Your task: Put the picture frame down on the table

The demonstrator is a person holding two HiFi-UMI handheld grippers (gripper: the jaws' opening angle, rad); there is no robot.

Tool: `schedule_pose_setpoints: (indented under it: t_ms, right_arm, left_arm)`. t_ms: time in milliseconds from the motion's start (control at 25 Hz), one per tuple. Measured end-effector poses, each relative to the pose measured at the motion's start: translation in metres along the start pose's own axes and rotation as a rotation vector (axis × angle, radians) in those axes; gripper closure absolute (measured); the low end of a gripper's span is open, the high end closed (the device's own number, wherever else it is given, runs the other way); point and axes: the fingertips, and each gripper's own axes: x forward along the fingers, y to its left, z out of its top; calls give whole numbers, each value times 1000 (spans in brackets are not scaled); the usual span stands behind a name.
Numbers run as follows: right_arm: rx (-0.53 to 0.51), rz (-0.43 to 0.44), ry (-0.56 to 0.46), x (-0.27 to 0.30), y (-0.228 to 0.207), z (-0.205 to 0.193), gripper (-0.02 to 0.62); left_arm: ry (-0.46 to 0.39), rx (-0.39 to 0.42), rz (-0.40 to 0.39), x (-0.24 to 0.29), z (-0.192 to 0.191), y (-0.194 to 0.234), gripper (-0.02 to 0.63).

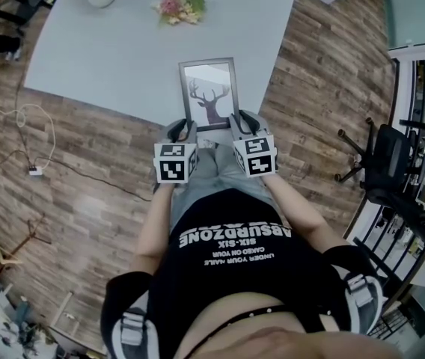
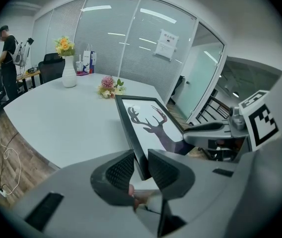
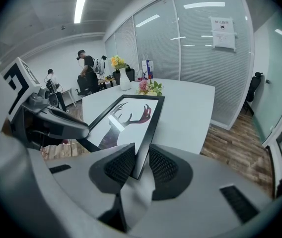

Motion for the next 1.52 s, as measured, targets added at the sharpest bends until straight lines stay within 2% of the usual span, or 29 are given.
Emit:
schedule_pose_setpoints:
  t_ms: [760,1520]
  right_arm:
    - [0,0,92,29,-8,-23,494]
    - [-33,-2,179,51,-9,-44,491]
  left_arm:
    - [97,-25,-12,32,-22,9,512]
    - [181,-1,-17,54,-39,15,512]
